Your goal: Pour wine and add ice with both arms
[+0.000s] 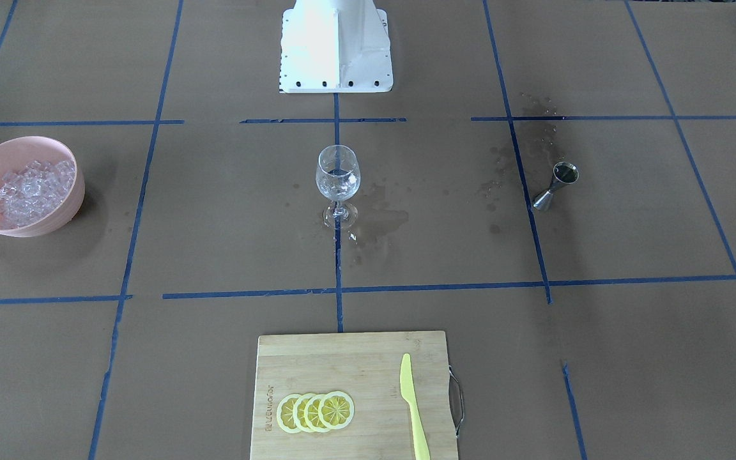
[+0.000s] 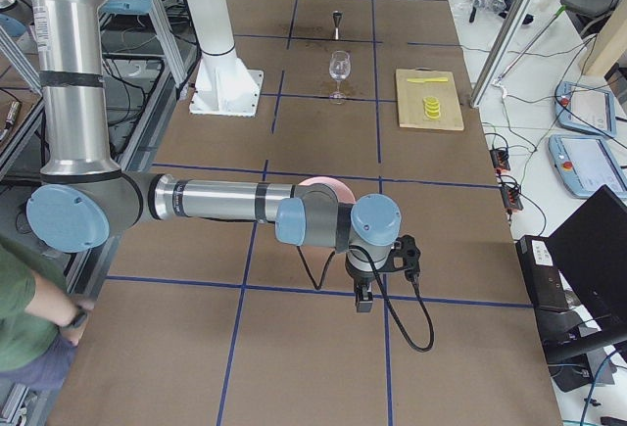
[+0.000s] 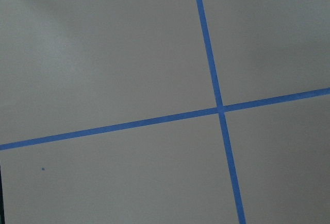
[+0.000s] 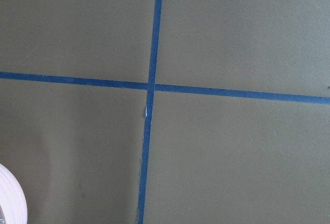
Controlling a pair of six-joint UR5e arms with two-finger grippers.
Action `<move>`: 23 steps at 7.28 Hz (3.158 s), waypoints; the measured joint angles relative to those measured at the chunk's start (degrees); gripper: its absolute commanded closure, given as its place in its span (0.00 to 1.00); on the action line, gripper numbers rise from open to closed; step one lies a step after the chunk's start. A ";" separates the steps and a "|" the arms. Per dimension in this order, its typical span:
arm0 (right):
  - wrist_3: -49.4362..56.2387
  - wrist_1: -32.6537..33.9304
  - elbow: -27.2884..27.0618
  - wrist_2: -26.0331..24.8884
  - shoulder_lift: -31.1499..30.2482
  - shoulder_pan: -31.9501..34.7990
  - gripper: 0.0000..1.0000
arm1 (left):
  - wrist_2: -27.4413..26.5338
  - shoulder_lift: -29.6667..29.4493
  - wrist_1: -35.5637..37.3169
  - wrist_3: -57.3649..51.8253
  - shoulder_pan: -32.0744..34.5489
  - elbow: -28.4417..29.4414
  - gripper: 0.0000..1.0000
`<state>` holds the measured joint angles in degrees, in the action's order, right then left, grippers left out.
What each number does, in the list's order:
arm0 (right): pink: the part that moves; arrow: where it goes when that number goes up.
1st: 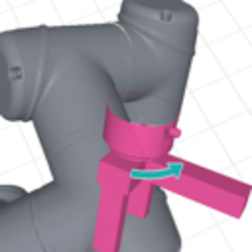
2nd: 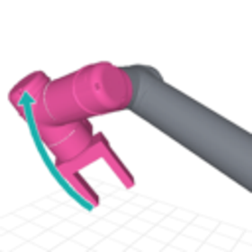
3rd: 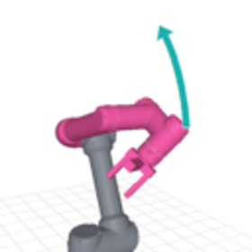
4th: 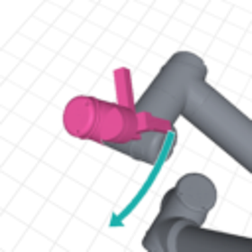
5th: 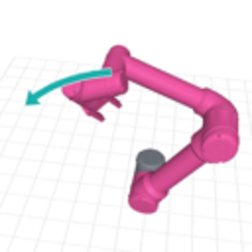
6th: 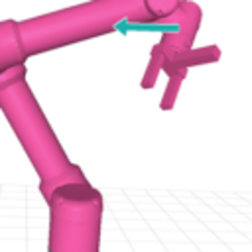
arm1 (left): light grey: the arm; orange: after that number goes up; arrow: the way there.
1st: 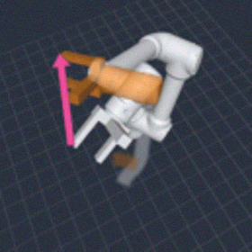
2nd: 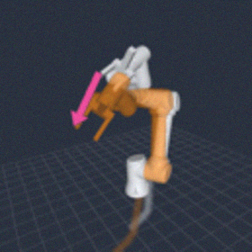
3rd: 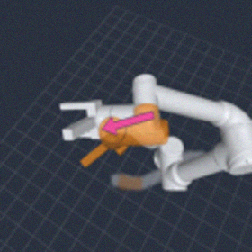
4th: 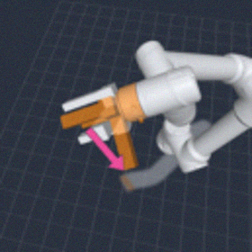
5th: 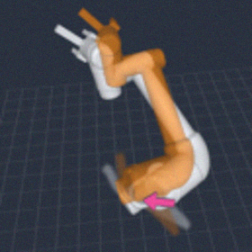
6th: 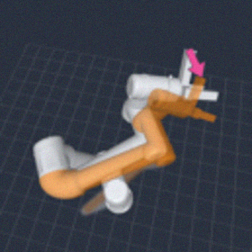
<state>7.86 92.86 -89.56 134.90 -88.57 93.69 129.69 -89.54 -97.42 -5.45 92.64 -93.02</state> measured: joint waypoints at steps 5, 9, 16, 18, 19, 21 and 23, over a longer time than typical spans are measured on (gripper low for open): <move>-0.72 -0.07 -1.26 0.23 0.22 0.00 0.00 | -0.14 -0.74 -0.06 8.56 -0.84 -14.42 0.00; -3.46 -0.18 -2.47 0.27 0.80 -0.11 0.00 | -0.60 1.60 -2.02 33.35 -14.02 -30.86 0.00; -8.35 -5.17 -3.26 1.40 0.54 -0.35 0.00 | -41.83 17.02 -27.65 87.26 -63.03 -36.66 0.00; -8.41 -5.22 -3.32 2.37 0.52 -0.35 0.00 | -57.40 19.48 -26.78 97.80 -76.73 -36.54 0.01; -8.44 -5.23 -3.34 2.50 0.53 -0.35 0.00 | -64.78 20.14 -24.78 102.36 -82.24 -36.46 0.01; -8.47 -5.22 -3.37 2.53 0.52 -0.35 0.00 | -74.17 20.26 -21.62 106.23 -86.76 -35.77 0.01; -8.48 -4.90 -3.68 3.43 0.67 -0.35 0.00 | -82.15 18.81 -20.94 107.33 -87.61 -31.47 0.01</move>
<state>-0.61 87.96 -93.24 138.34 -87.90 93.34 47.53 -70.73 -118.36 101.88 5.03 -124.48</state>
